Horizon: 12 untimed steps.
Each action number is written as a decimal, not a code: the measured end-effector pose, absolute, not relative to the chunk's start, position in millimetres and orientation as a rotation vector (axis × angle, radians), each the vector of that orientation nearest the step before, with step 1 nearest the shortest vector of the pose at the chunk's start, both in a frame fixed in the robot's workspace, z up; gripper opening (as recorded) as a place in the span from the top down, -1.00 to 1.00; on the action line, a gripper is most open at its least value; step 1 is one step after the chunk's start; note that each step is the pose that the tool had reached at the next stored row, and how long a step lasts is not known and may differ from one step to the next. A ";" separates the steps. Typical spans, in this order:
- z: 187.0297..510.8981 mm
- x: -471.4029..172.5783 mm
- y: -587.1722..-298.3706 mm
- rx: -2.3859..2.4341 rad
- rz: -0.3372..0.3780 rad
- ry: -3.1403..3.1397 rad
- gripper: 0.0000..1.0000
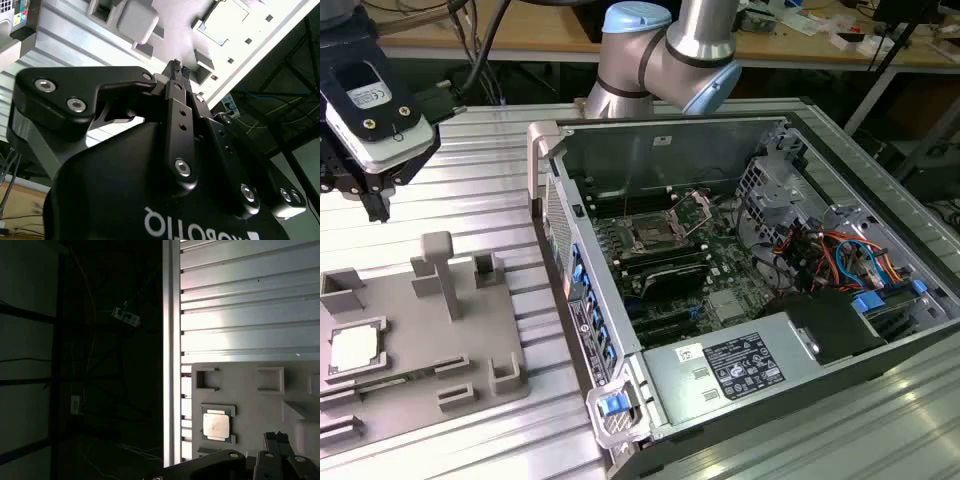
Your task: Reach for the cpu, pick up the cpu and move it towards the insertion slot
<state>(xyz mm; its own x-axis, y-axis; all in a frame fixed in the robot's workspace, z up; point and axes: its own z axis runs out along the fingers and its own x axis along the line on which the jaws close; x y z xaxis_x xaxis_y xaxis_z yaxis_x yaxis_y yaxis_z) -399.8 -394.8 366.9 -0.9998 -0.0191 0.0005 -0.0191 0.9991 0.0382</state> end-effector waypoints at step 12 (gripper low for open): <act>367.0 -408.0 -395.1 0.030 -0.060 -3.140 0.79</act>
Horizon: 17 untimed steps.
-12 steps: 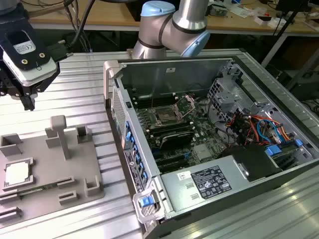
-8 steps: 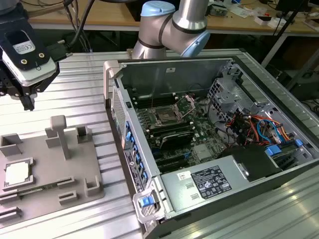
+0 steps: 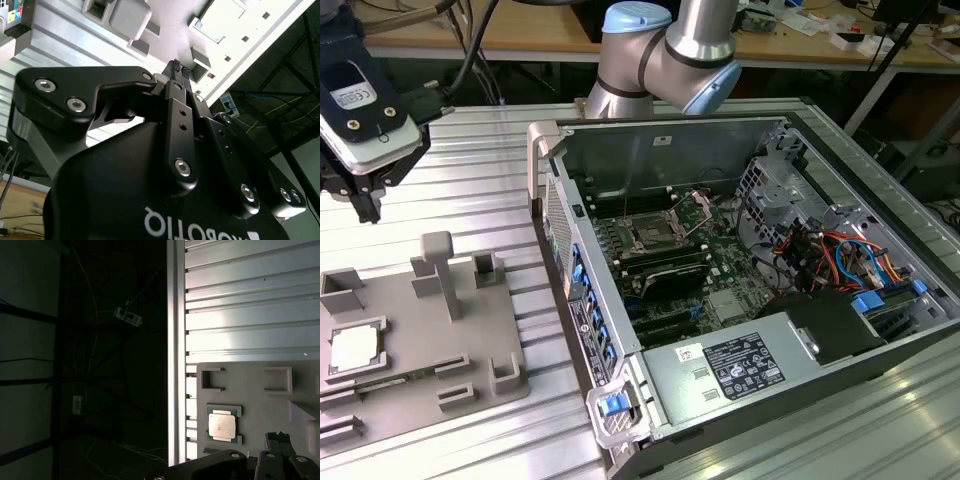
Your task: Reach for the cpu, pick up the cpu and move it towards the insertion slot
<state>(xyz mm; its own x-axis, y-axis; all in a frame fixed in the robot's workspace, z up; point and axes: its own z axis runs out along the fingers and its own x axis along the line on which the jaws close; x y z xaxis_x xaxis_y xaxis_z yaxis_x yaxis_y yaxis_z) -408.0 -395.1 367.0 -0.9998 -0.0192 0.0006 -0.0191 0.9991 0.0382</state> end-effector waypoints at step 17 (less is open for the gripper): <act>366.2 -437.3 -395.2 0.030 -0.060 -3.140 0.79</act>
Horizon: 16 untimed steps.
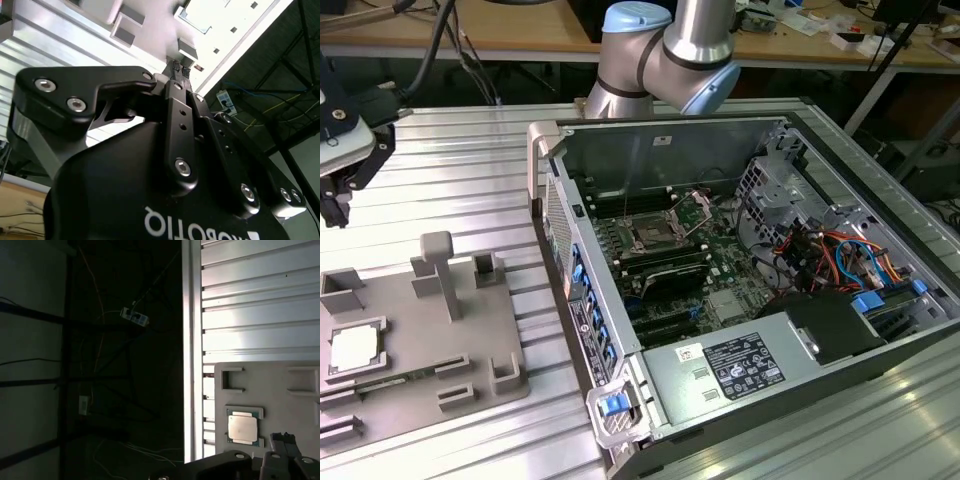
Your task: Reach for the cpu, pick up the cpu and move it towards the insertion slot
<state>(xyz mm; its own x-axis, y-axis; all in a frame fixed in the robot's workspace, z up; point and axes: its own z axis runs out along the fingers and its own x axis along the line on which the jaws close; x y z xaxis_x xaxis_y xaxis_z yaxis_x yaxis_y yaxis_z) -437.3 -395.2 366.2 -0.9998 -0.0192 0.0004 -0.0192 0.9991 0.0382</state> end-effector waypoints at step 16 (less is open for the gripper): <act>336.2 -467.2 -408.4 0.089 -0.062 -3.127 -0.21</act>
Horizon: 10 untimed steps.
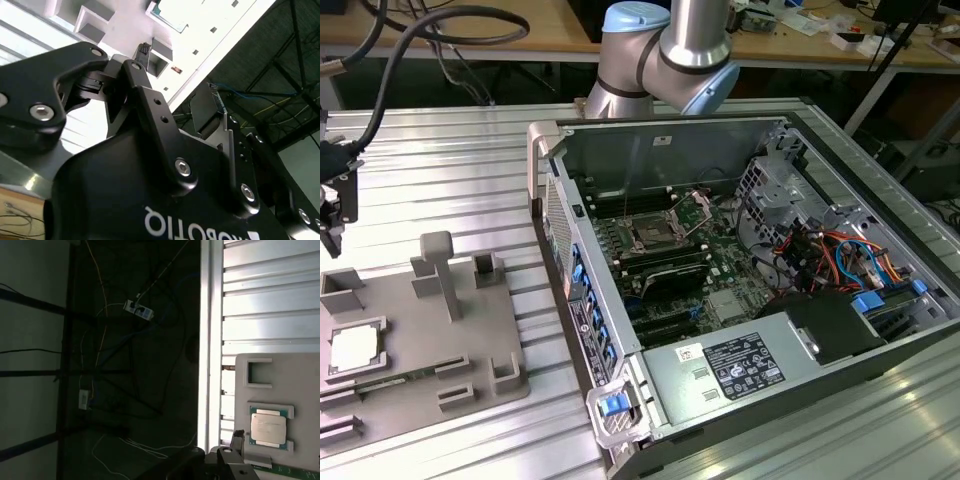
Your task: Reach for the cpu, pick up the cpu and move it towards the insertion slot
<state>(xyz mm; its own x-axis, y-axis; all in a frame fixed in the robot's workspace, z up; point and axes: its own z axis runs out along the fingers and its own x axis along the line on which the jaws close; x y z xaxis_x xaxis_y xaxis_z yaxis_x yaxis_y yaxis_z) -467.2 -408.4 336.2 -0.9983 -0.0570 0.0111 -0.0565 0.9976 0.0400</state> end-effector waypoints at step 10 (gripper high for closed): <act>326.0 -468.6 -413.9 0.118 -0.062 -3.117 -0.21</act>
